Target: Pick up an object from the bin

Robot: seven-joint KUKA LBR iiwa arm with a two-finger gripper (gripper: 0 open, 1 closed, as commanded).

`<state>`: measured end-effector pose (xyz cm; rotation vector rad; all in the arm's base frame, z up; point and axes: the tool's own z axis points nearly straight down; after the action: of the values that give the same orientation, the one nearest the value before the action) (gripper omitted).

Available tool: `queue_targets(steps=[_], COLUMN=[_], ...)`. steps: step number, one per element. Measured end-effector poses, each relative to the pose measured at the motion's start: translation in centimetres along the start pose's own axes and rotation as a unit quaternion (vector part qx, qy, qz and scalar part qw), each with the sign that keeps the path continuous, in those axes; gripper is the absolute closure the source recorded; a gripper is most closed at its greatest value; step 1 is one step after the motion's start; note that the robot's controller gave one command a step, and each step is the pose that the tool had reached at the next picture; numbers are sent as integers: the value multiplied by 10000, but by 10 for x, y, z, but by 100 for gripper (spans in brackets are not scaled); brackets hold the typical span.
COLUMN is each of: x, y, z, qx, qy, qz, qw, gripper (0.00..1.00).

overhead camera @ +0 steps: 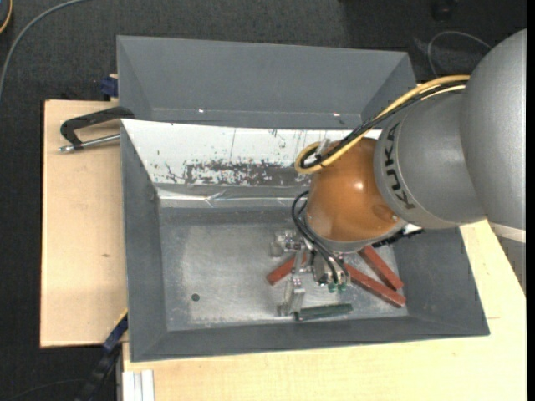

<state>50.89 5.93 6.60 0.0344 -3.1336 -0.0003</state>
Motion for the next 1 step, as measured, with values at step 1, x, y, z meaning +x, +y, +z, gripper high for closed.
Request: queue_targets(steps=[1], x=[-95], y=[-71], z=[-7], qx=[17], qy=[-95], qz=[-738], qw=[9972], gripper=[0])
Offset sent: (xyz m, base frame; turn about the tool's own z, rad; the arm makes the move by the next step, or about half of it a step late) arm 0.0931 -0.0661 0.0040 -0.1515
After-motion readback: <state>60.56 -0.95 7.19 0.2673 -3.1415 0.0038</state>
